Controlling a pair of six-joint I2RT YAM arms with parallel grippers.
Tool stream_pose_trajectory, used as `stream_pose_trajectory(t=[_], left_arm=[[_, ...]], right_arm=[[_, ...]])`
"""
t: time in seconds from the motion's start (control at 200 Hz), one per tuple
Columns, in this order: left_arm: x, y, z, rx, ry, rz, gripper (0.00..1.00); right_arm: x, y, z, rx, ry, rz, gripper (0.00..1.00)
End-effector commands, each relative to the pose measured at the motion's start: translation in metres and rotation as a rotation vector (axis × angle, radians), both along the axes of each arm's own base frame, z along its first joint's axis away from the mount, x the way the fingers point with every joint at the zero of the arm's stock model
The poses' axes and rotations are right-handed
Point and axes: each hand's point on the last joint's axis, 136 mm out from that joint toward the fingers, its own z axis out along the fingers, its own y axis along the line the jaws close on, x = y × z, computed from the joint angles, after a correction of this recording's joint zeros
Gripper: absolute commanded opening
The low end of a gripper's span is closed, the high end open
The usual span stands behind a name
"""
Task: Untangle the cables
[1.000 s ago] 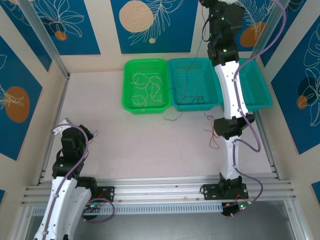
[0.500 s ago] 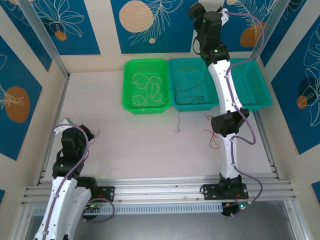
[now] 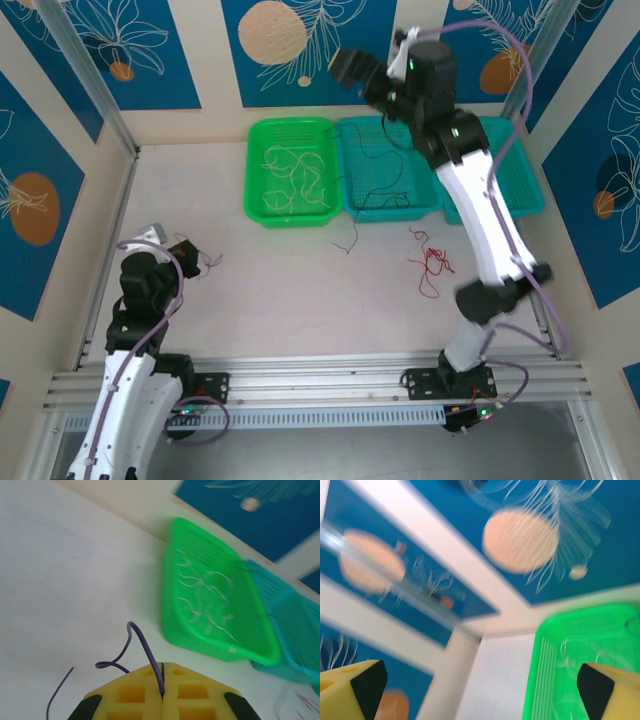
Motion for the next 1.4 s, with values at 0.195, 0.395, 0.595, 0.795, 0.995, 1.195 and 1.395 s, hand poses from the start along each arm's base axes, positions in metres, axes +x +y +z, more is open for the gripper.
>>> stream_pose_trajectory(t=[0.195,0.395,0.595,0.795,0.995,1.195,1.395], left_arm=[[-0.044,-0.084,0.066,0.041,-0.236,-0.546,0.00],[-0.065,-0.098,0.067,0.035,-0.266,-0.635,0.00],[-0.069,-0.098,0.063,0.040,-0.255,-0.628,0.00],[-0.069,-0.096,0.065,0.049,-0.267,-0.613,0.00],[-0.067,-0.095,0.064,0.043,-0.269,-0.601,0.00],[-0.072,-0.104,0.075,0.018,-0.304,-0.665,0.00],[-0.067,-0.120,0.107,-0.012,-0.396,-0.709,0.00]], right_arm=[[-0.063,-0.038,-0.207,-0.270,0.242,-0.100,0.98],[-0.042,-0.022,-0.292,-0.287,0.318,-0.069,0.97],[-0.005,-0.025,-0.370,-0.411,0.396,-0.199,0.91],[0.009,-0.029,-0.419,-0.482,0.418,-0.247,0.66],[-0.001,-0.029,-0.397,-0.443,0.372,-0.242,0.00],[-0.010,-0.048,-0.301,-0.311,0.254,-0.291,0.00],[0.036,-0.091,-0.235,-0.211,0.166,-0.403,0.00]])
